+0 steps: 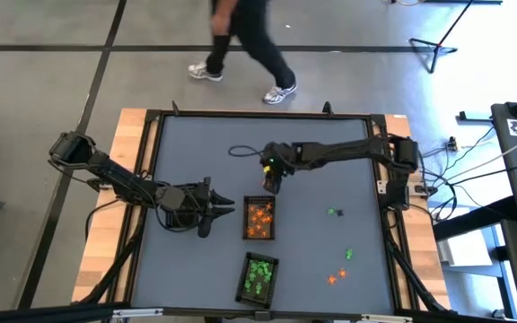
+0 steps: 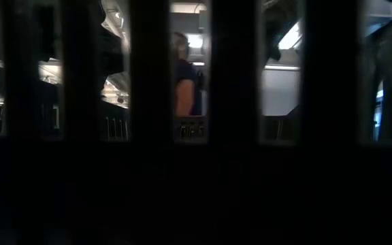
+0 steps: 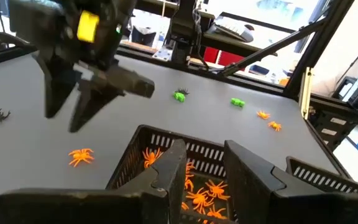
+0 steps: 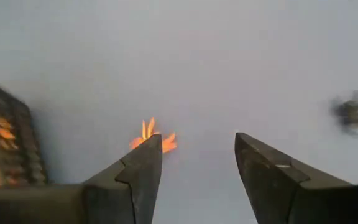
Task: Sort Halloween decoration
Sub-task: Put the orange spider toy into the top right black basket
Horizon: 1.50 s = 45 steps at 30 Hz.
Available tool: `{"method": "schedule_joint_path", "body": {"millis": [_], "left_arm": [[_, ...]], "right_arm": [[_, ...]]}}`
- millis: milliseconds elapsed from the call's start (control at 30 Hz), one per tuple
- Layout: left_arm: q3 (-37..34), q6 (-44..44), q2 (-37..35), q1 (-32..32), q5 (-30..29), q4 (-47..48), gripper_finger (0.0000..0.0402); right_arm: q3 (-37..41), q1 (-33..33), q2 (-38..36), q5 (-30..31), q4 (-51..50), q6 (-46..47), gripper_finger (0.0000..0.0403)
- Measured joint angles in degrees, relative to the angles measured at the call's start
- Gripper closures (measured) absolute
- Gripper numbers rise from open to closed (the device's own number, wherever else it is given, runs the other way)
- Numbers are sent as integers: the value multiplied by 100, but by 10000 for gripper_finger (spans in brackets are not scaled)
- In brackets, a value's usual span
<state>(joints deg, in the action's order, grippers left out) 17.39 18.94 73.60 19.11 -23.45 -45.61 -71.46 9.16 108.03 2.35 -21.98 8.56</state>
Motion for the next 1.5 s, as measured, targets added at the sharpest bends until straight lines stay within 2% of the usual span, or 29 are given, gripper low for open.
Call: {"method": "schedule_joint_path", "body": {"millis": [133, 300, 500, 600, 800, 867, 1200, 1500], "left_arm": [[-2, -122, 0, -31, -3, 20, 300], [-2, -156, 0, -48, -114, 12, 300], [-2, -160, 0, -48, -161, 53, 300], [-2, -158, 0, -48, -164, 53, 300], [-2, -157, 0, -48, -164, 65, 300], [-2, -157, 0, -48, -163, 64, 300], [-4, -155, 0, 48, -151, 119, 300], [-9, -150, 2, 48, -125, 158, 300]], "right_arm": [[0, 25, 420, -255, 133, -549, 201], [-35, 25, 793, -479, 221, -625, 201], [-29, 20, 913, -147, 243, -602, 212], [-85, 54, 927, -145, 240, -678, 248], [-244, 63, 941, -80, 224, -905, 366], [-349, 67, 935, -29, 116, -949, 393], [-1124, -136, 673, 519, -838, -1037, 398], [-1205, -788, 99, 538, -1206, -764, 401]]}}
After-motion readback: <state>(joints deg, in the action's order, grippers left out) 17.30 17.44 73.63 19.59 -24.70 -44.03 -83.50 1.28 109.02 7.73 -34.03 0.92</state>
